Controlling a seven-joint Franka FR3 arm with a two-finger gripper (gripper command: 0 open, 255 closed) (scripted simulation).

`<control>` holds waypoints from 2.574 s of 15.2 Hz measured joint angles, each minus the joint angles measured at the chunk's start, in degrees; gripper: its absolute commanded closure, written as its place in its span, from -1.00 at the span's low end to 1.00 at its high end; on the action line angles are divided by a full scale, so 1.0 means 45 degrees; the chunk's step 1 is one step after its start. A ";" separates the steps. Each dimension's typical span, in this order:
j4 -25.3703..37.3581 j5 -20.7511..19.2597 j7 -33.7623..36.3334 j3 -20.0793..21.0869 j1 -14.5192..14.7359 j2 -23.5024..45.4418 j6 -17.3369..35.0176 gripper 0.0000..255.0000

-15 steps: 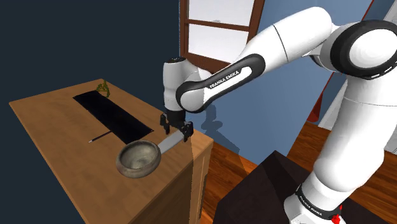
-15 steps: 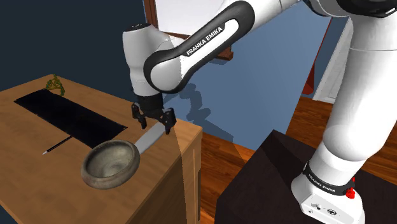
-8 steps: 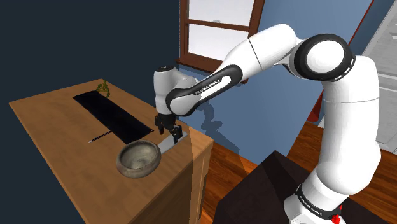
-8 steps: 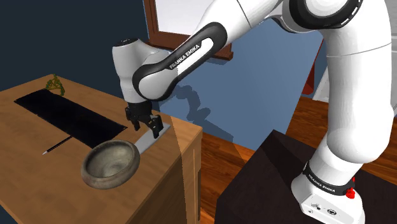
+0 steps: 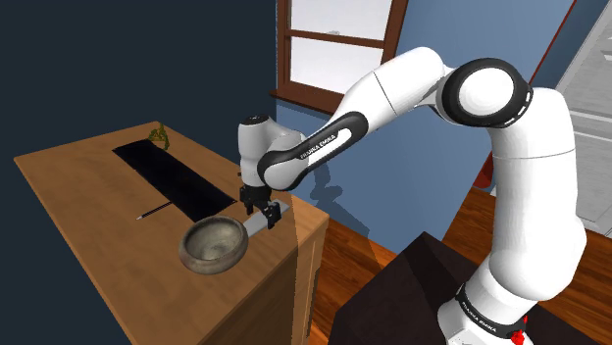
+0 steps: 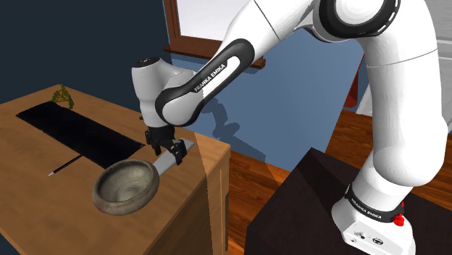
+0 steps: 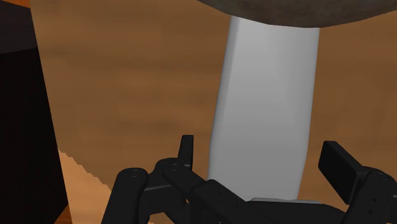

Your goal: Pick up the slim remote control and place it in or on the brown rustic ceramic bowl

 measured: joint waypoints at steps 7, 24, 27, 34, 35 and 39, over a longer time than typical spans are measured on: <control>0.0013 -0.0017 0.0007 -0.0013 0.0008 0.0024 0.0018 1.00; 0.0291 0.0593 -0.0362 0.0379 -0.0260 -0.0788 -0.0969 1.00; 0.0444 0.0804 -0.0497 0.0499 -0.0348 -0.1063 -0.1347 1.00; 0.0980 0.1257 -0.0823 0.0733 -0.0510 -0.1610 -0.2327 1.00; 0.1018 0.1320 -0.0862 0.0762 -0.0539 -0.1699 -0.2437 1.00; 0.1431 0.1524 -0.0963 0.0872 -0.0552 -0.1938 -0.3039 1.00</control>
